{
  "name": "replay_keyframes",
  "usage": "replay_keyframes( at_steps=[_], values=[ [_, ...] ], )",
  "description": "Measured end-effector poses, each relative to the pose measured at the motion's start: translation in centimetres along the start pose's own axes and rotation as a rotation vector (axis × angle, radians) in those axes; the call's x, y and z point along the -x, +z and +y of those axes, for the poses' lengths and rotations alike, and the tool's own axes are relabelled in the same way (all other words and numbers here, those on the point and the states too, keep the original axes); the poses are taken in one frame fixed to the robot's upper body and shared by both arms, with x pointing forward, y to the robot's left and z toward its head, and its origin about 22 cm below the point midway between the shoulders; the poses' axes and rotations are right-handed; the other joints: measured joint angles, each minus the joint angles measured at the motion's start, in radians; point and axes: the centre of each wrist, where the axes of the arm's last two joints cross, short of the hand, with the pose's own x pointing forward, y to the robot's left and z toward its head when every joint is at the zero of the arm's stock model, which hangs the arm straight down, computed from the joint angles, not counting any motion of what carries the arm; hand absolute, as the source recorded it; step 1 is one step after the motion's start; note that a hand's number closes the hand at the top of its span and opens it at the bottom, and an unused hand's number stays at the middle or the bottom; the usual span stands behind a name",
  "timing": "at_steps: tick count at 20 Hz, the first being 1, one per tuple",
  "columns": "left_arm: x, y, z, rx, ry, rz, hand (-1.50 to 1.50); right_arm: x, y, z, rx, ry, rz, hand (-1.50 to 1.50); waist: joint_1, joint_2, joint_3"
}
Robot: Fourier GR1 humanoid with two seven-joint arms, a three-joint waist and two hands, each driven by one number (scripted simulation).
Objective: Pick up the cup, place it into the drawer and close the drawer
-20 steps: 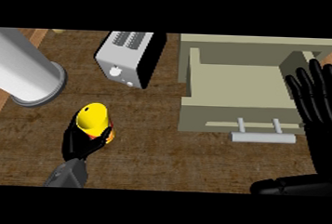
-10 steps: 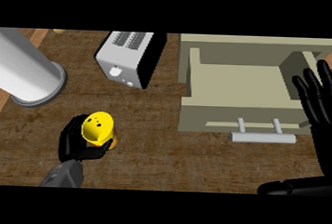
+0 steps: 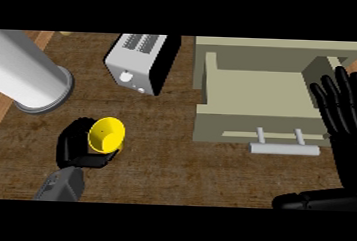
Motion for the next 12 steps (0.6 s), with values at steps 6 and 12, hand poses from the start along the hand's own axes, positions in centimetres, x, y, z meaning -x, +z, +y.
replay_keyframes(
  at_steps=[6,12],
  values=[
    [-2.2,-2.5,-2.5,0.131,0.041,-0.072,1.50,0.1,0.1,-0.1,0.015,0.004,0.010,-1.50,0.006,-0.003,0.001],
    [-6.0,-5.8,-7.0,0.251,0.089,-0.098,1.50,0.1,0.2,0.0,0.016,-0.005,0.018,-1.50,0.006,-0.004,0.001]
  ],
)
